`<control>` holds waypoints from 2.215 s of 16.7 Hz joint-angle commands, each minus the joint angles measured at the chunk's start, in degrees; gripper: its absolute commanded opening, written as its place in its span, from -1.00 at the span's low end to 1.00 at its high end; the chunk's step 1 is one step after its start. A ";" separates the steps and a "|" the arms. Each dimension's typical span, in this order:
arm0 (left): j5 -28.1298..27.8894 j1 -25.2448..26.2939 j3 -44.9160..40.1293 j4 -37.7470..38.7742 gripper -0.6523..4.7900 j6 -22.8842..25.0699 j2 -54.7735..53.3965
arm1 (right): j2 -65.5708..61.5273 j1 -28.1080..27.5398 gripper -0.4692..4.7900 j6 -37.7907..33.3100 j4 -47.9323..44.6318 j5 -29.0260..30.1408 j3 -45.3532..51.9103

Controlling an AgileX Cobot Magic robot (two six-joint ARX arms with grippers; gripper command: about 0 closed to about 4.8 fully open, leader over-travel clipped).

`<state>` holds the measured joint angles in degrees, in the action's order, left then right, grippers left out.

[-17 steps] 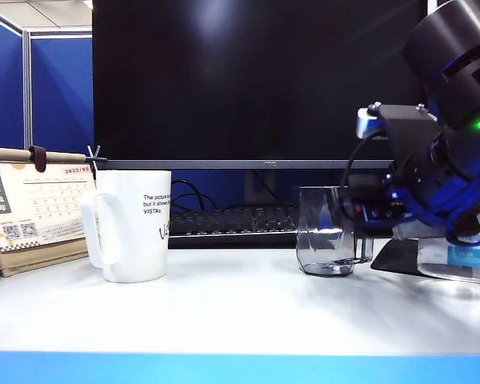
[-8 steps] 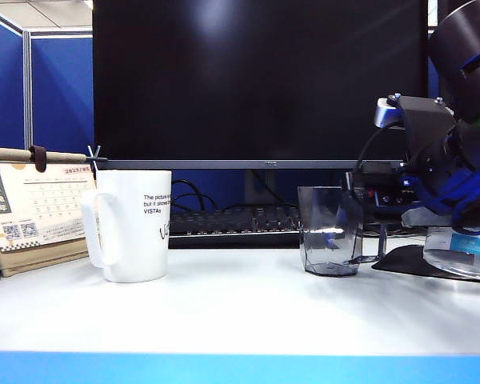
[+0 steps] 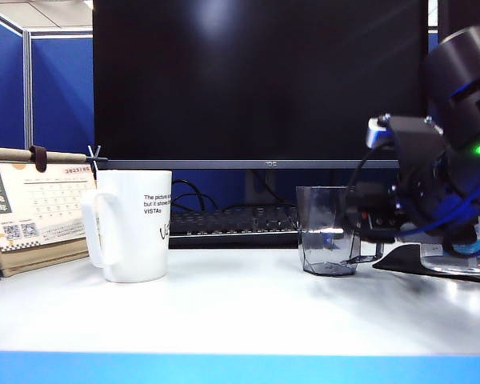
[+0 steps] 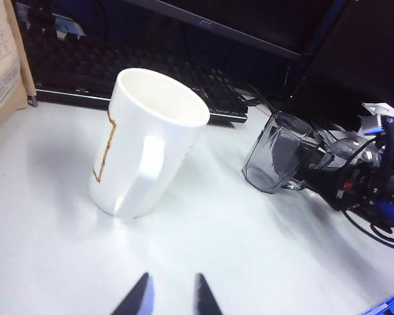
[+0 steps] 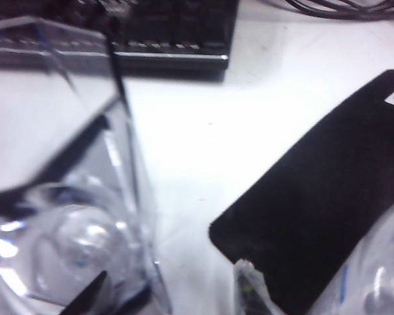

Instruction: Swap the positions of the transparent plastic cup and the white ceramic cup.

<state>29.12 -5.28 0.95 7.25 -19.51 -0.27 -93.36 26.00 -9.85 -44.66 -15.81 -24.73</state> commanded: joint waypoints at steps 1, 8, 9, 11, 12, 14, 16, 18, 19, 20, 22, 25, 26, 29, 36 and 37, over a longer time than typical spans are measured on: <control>0.24 0.07 1.81 -0.02 -0.43 1.14 0.02 | -0.24 -0.26 0.11 4.92 -2.03 -2.73 -0.44; 0.24 0.09 2.01 5.22 -0.43 2.40 0.02 | -5.18 -3.37 0.10 6.14 -6.73 -2.03 -3.78; 0.26 0.07 2.03 5.14 -0.43 2.38 0.02 | -6.97 -3.37 0.07 6.51 -6.73 -2.14 -5.49; 0.26 0.07 2.08 5.11 -0.43 2.40 0.02 | -9.66 -3.39 -0.30 6.99 -6.69 -2.56 -8.11; 0.26 0.07 2.14 5.14 -0.43 2.38 0.02 | -10.08 -3.39 -0.43 7.34 -6.64 -3.45 -8.48; 0.22 0.09 2.69 5.03 -0.43 2.47 0.02 | -10.08 -3.39 -0.85 8.55 -6.67 -5.77 -8.48; 0.02 0.09 2.69 4.72 -0.43 2.64 0.02 | -10.08 -3.76 -0.85 9.31 -6.69 -6.36 -8.48; 0.02 0.09 2.69 4.72 -0.43 2.64 0.02 | -10.05 -3.78 -0.85 9.29 -6.80 -6.32 -8.48; 0.00 0.09 2.69 4.76 -0.43 2.64 0.02 | -10.01 -3.78 -0.85 9.29 -7.10 -5.97 -8.48; -0.44 0.09 2.69 4.74 -0.44 3.10 0.02 | -9.81 -3.76 -0.85 9.29 -7.54 -4.59 -8.48; -3.02 0.09 2.67 4.74 -0.45 3.30 0.02 | -8.37 -3.69 -0.85 9.27 -8.09 -3.06 -8.44; -6.03 0.07 2.67 4.72 -0.45 4.55 0.02 | -4.04 -3.67 -0.85 9.27 -7.67 1.29 -8.44; -6.01 0.07 2.67 4.72 -0.45 4.66 0.02 | -2.99 -3.67 -0.85 9.18 -7.43 3.13 -8.44; -7.63 0.07 2.51 4.61 -0.58 4.96 0.02 | -1.90 -3.58 -0.85 6.05 -4.79 7.74 -8.44; -7.72 0.04 -0.35 -0.37 -0.65 6.01 0.00 | 4.55 5.73 -0.85 5.53 -1.84 10.36 -8.41; -7.41 0.04 -0.35 -1.55 -0.29 5.99 0.00 | 6.21 6.36 -0.85 5.49 -0.55 10.08 -8.41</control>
<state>20.97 -5.28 0.78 7.35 -13.76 -0.30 -88.31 32.21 -4.03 -45.34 -5.32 -32.91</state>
